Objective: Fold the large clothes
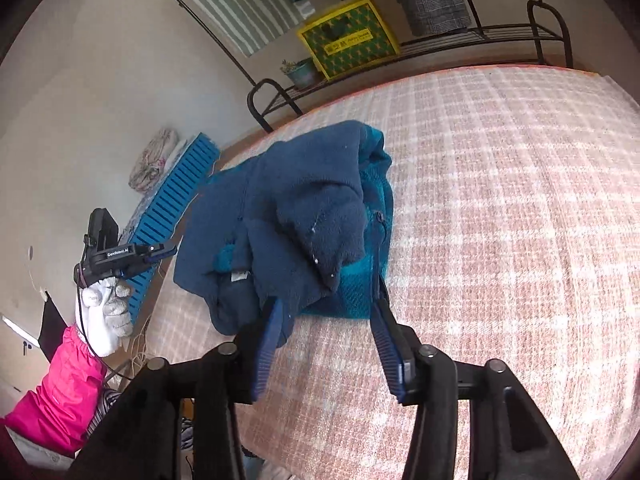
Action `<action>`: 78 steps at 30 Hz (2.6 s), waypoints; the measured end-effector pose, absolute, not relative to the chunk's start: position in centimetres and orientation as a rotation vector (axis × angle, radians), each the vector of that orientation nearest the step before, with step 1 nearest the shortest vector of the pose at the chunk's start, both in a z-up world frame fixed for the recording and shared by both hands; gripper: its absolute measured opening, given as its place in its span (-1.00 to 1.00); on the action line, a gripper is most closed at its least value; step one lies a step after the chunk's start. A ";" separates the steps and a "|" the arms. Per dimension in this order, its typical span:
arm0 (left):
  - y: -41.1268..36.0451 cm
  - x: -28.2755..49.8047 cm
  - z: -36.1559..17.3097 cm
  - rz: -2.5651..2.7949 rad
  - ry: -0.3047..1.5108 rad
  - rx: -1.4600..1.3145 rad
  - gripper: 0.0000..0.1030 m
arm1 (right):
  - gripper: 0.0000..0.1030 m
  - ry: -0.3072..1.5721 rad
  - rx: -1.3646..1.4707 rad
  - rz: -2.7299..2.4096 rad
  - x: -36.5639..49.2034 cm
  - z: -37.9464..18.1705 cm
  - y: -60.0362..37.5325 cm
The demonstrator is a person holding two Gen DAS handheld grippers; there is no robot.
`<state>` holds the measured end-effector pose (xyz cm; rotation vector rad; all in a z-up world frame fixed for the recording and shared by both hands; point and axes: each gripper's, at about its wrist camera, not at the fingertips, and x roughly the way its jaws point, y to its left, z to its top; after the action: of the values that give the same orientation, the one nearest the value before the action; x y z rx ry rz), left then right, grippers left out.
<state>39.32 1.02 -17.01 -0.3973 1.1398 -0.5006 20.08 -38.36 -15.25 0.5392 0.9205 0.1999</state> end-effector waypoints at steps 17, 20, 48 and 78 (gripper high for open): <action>-18.5 42.1 -11.5 -0.902 1.150 -0.318 -0.64 | -0.78 0.924 0.561 0.213 24.2 -18.3 -36.6; -24.3 42.4 -12.4 -0.947 1.195 -0.272 -0.64 | -0.71 0.922 0.543 0.219 24.4 -18.2 -36.8; -27.0 45.3 -16.7 -0.855 1.186 -0.232 -0.95 | -0.92 1.075 0.581 0.369 21.5 -20.0 -36.8; -28.3 44.1 -14.7 -0.912 1.146 -0.166 -0.90 | -0.77 1.025 0.687 0.311 22.2 -19.4 -38.7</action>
<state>44.14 -28.34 -14.73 -0.1661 1.1459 -0.9120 22.17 -38.68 -19.38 0.6872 1.0245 0.3114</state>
